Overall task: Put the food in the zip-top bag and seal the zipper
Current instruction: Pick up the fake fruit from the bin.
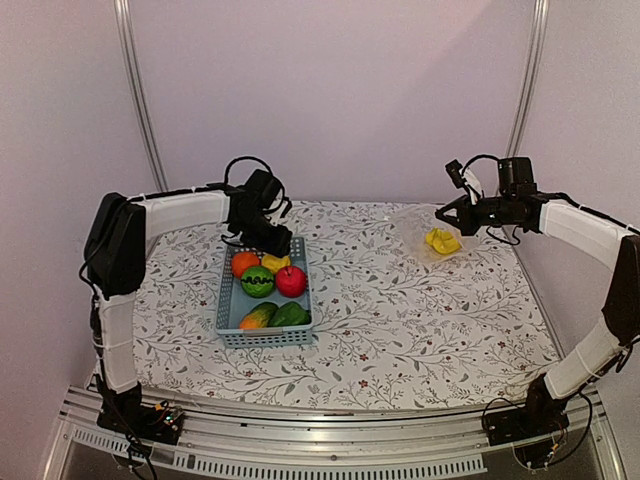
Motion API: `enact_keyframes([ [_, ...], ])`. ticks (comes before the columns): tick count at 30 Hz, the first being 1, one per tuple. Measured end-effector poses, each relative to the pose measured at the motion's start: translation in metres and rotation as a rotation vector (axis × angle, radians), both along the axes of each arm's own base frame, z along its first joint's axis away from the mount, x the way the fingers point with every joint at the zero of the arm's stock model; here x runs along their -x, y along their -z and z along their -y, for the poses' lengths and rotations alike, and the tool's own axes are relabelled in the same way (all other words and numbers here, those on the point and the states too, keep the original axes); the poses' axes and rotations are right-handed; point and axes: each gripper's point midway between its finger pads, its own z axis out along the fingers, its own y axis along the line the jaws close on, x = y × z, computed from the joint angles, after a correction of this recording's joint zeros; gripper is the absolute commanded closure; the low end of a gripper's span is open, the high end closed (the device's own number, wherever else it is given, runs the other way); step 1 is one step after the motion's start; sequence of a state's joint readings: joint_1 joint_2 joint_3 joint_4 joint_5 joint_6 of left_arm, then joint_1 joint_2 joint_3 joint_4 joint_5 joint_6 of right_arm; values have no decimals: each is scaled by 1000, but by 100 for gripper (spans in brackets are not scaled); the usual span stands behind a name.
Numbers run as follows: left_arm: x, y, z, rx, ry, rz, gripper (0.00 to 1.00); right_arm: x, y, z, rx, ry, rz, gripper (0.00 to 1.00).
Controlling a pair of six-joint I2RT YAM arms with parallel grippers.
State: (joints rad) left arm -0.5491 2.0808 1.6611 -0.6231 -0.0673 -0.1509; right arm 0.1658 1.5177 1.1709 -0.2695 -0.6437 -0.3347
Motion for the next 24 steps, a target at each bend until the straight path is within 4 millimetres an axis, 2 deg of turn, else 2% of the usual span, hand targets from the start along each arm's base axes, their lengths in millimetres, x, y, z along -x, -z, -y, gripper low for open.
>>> enact_keyframes([
  [3,-1,2,3,-8,1,3,41,0,0,0,0,-2,1,100],
  [7,-2,4,6,-22,9,9,50,0,0,0,1,-3,2,100],
  [15,-1,7,6,-49,12,11,72,0,0,0,1,-3,1,100],
  [24,2,4,1,-87,9,18,77,1,0,0,1,-4,-1,100],
])
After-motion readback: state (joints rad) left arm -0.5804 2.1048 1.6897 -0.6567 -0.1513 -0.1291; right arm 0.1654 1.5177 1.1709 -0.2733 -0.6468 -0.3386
